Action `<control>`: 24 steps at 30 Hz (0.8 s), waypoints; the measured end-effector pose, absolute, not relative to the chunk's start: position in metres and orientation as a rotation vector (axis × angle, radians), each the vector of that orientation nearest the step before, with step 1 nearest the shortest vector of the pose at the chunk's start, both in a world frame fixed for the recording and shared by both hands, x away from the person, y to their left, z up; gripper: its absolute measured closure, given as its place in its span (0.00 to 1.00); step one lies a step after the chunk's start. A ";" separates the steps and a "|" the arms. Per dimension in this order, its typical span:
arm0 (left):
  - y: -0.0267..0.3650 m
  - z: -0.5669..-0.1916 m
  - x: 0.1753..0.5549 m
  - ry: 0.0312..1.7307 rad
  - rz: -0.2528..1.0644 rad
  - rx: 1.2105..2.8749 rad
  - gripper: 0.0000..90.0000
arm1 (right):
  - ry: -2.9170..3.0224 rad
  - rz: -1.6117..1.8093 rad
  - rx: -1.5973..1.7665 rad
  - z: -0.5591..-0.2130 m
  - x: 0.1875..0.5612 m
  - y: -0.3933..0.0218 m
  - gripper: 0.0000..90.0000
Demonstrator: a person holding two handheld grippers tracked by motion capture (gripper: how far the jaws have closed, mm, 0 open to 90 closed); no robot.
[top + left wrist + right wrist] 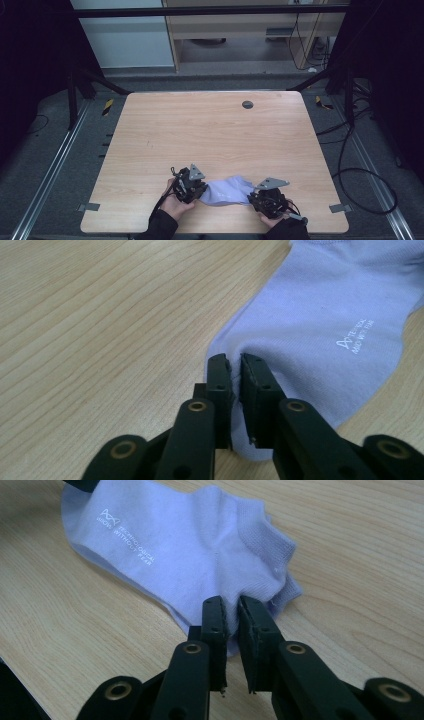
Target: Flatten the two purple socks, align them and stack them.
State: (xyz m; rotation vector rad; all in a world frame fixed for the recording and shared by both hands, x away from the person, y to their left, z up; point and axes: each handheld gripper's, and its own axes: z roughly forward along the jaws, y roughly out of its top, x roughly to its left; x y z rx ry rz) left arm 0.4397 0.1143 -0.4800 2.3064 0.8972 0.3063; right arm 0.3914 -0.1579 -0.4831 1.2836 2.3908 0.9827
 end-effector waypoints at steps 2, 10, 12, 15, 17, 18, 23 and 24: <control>0.117 -0.479 0.438 0.897 0.312 2.304 0.84 | 2.371 1.007 1.288 -0.481 0.391 -0.159 0.82; 0.135 -0.467 0.431 0.925 0.324 2.233 0.74 | 2.254 1.116 1.261 -0.470 0.399 -0.170 0.76; 0.139 -0.467 0.429 0.939 0.329 2.219 0.74 | 2.236 1.137 1.249 -0.471 0.405 -0.171 0.76; 0.141 -0.470 0.428 0.961 0.331 2.210 0.75 | 2.240 1.142 1.238 -0.475 0.415 -0.167 0.76; 0.142 -0.474 0.428 0.964 0.332 2.206 0.76 | 2.255 1.132 1.221 -0.478 0.421 -0.164 0.77; 0.141 -0.475 0.428 0.971 0.328 2.202 0.76 | 2.264 1.129 1.214 -0.480 0.423 -0.162 0.77; 0.135 -0.479 0.427 0.963 0.323 2.199 0.78 | 2.286 1.087 1.199 -0.485 0.428 -0.158 0.81; 0.134 -0.480 0.427 0.958 0.323 2.204 0.78 | 2.290 1.085 1.204 -0.485 0.428 -0.158 0.82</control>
